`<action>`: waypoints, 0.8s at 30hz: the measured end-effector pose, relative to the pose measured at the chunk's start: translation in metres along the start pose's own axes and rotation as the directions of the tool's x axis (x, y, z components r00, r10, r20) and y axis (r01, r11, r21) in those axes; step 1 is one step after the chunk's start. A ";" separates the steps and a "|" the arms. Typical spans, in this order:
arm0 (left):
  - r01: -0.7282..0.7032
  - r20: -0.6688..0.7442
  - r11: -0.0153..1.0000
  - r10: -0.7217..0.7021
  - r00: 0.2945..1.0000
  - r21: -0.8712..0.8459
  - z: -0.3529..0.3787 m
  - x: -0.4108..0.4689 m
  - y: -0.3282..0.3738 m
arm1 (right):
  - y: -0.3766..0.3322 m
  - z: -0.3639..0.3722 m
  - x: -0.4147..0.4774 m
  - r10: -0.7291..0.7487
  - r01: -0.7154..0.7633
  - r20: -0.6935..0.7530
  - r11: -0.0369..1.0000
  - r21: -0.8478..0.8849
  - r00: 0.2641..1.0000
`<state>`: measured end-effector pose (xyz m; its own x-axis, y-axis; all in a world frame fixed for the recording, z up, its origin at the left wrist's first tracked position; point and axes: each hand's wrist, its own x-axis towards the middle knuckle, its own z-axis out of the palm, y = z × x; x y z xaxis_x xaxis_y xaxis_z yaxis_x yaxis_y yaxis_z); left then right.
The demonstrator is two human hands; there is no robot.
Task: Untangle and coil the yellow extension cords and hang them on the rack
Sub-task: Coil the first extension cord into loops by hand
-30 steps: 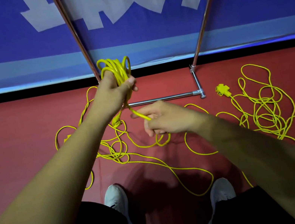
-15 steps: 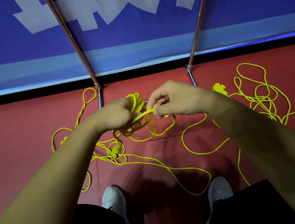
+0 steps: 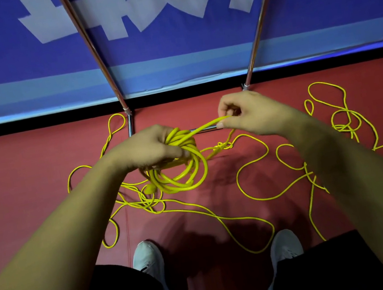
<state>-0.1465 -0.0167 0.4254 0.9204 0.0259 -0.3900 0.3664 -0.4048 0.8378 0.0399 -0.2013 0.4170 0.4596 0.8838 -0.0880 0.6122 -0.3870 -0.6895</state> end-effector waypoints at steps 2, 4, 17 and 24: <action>-0.013 0.001 0.977 0.014 1.000 -0.212 0.000 0.000 0.001 | 0.004 0.003 0.001 -0.001 0.002 -0.022 0.998 0.056 1.000; -0.044 -0.021 0.921 0.039 0.999 -0.388 0.001 -0.001 0.004 | 0.004 0.006 0.003 -0.008 0.010 -0.017 0.990 0.141 1.000; -0.336 -0.302 0.425 0.147 0.942 -0.841 -0.022 0.003 0.008 | 0.022 0.026 0.002 0.110 -0.170 0.183 0.919 0.355 0.977; -0.501 -0.514 0.243 0.015 0.858 -0.830 -0.034 0.008 0.002 | 0.025 0.043 -0.004 0.204 -0.298 0.233 0.810 0.506 0.951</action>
<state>-0.1336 0.0137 0.4370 0.8652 0.4855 -0.1256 -0.2592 0.6473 0.7168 0.0257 -0.2037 0.3697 0.4123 0.8225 -0.3918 0.0333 -0.4434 -0.8957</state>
